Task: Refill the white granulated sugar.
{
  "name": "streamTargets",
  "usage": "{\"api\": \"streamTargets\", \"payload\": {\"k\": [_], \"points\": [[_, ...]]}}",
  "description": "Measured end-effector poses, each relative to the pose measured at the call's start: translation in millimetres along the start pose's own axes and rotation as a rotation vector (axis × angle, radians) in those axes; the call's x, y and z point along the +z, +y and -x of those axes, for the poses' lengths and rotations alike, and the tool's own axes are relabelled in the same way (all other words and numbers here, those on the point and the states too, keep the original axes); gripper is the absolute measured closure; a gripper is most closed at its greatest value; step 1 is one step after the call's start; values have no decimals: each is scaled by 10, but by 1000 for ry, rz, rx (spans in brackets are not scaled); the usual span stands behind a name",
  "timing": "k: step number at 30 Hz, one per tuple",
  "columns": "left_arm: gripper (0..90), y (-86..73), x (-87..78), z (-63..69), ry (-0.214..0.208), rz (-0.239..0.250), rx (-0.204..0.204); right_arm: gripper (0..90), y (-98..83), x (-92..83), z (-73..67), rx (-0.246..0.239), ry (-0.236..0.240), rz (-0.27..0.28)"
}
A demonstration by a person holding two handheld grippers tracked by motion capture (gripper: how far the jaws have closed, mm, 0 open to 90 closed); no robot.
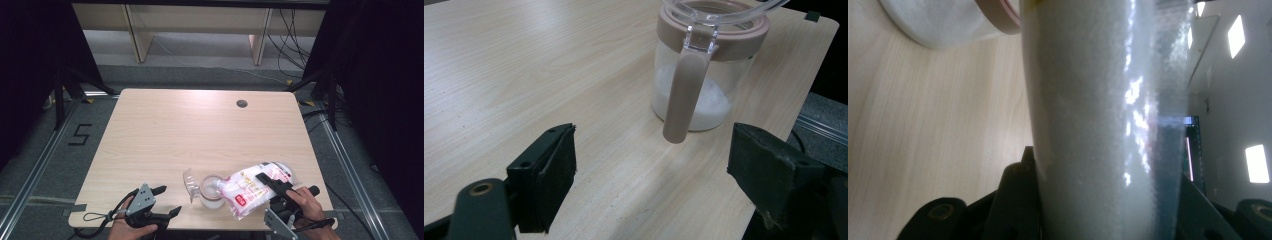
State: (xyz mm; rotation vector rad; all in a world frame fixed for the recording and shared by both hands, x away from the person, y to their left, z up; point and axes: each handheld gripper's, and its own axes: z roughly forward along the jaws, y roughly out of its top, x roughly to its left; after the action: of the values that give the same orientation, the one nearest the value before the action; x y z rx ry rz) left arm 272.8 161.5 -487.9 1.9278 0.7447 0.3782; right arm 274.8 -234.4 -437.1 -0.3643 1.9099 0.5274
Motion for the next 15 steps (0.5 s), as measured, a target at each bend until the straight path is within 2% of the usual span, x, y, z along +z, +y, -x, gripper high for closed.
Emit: {"api": "streamTargets", "payload": {"k": [1, 2, 4, 5, 8, 9, 10, 11, 12, 13, 15], "points": [[194, -1, 6, 7, 0, 8, -12, 707, -18, -1, 13, 15, 11, 9], [194, 1, -1, 1, 2, 3, -2, 709, -45, 5, 2, 42, 4, 15], [194, 0, -1, 5, 0, 5, -9, 710, -100, 25, -20, 99, 1, 31], [195, 0, 0, 3, 0, 4, -6, 711, -129, 42, -10, 86, -8, 58], [197, -3, 8, 10, -3, 9, -13, 715, -168, 29, -64, 205, 11, 34], [197, -2, 0, 2, -2, -1, -3, 715, -180, 35, -60, 208, 16, 43], [197, 0, 5, 5, 0, 7, -6, 716, -192, 37, -22, 170, -1, 54], [197, 1, -1, 0, 0, 4, -2, 717, -207, 36, -63, 240, -2, 55], [197, 1, 0, 0, 0, 4, -2, 717, -224, 39, -24, 211, -7, 68], [198, 0, 1, 3, -1, 4, -4, 718, -236, 42, -37, 240, -7, 72], [199, -2, 1, 2, -2, 0, -3, 719, -284, 44, -50, 328, -3, 94]]}}
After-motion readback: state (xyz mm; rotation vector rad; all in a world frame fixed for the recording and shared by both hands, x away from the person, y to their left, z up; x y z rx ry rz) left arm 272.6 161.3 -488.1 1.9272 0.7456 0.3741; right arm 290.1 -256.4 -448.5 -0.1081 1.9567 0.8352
